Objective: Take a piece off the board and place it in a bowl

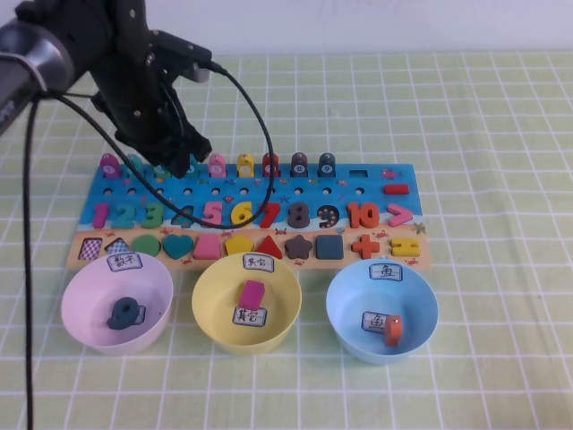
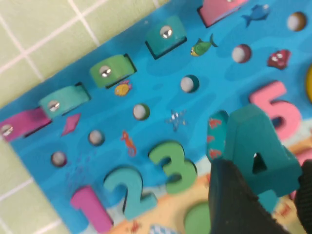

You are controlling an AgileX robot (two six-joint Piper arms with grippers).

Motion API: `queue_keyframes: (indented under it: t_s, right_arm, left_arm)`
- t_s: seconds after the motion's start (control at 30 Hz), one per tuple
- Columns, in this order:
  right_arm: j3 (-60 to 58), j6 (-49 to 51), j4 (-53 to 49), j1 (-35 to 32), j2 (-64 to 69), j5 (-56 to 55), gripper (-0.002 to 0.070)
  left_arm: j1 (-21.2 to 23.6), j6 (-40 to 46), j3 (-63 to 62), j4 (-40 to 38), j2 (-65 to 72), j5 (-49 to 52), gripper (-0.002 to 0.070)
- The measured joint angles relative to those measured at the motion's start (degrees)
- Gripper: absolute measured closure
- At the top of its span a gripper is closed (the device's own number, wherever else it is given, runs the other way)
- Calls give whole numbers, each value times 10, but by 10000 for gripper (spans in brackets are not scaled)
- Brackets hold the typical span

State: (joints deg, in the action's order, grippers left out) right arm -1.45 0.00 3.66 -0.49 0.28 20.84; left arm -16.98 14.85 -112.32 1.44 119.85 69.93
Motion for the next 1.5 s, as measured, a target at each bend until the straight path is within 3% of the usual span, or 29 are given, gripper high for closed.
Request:
queue_keyframes:
  t_s: [0.2, 0.4, 0.7, 1.07, 1.27, 1.33, 1.4, 1.5]
  right_arm:
    - [0, 0, 0, 0, 0, 0, 694]
    - [0, 0, 0, 0, 0, 0, 694]
    - [0, 0, 0, 0, 0, 0, 694]
    - [0, 0, 0, 0, 0, 0, 694]
    - [0, 0, 0, 0, 0, 0, 694]
    - [0, 0, 0, 0, 0, 0, 694]
    - [0, 0, 0, 0, 0, 0, 694]
    - [0, 0, 0, 0, 0, 0, 694]
  left_arm:
    - [4, 4, 83, -1, -107, 1, 443]
    - [4, 0, 270, -11, -243, 2, 443]
    - [4, -4, 499, -50, -366, -109, 443]
    - [4, -4, 526, -51, -283, -188, 425]
    - [4, -1, 526, -51, -258, -199, 228]
    - [4, 7, 526, -51, -260, -207, 200]
    - [4, 10, 526, -51, -268, -216, 211]
    - [4, 13, 526, -51, -295, -229, 319]
